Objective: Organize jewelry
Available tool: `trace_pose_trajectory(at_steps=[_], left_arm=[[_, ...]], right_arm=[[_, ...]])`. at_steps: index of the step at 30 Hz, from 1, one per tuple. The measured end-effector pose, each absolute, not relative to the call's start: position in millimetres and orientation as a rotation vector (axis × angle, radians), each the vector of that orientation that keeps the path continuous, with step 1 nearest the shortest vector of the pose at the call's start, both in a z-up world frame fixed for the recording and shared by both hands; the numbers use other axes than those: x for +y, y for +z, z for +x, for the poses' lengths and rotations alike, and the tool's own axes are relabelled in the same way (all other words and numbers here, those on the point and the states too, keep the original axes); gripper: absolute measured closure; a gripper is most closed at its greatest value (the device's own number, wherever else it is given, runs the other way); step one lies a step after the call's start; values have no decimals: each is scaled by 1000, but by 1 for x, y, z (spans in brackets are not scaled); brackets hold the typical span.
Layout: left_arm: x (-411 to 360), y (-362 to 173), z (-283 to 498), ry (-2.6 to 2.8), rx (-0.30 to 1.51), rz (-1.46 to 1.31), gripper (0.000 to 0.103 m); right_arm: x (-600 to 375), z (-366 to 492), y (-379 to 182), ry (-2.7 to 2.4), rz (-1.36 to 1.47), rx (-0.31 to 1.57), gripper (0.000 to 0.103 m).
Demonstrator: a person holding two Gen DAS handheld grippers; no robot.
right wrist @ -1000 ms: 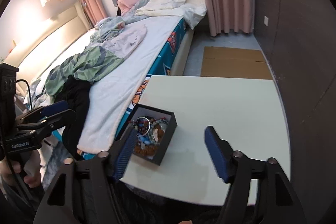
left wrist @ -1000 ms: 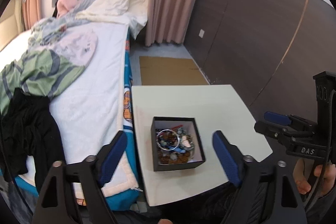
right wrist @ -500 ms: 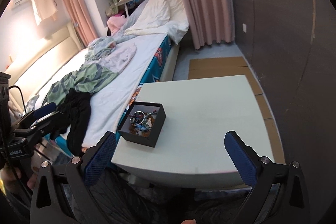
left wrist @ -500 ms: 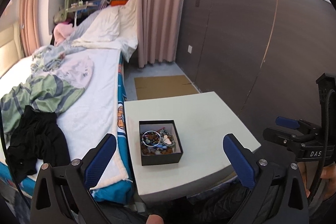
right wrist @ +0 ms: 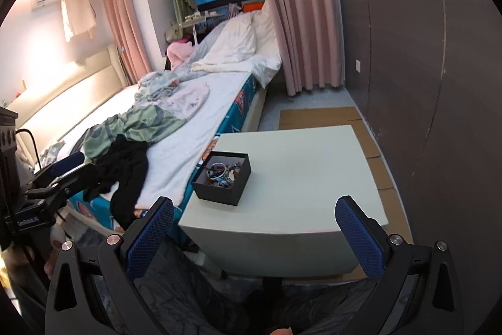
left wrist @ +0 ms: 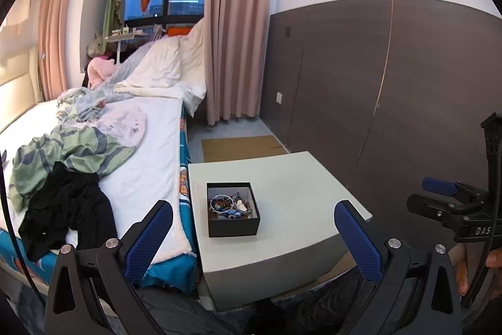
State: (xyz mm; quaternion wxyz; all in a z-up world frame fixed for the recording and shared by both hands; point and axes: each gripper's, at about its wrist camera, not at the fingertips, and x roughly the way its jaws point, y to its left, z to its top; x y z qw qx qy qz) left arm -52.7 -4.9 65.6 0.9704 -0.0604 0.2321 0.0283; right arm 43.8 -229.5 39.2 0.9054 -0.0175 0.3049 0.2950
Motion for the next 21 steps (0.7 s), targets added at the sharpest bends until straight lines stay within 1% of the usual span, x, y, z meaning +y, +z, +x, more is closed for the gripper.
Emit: trace_pose_trajectory(at_steps=[9, 21], left_arm=[[-23, 76, -81, 68, 432, -81, 1], [-22, 74, -94, 64, 432, -97, 0]], right_arm=[[-246, 4, 51, 597, -39, 575, 0], [-249, 1, 48, 599, -21, 589, 0]])
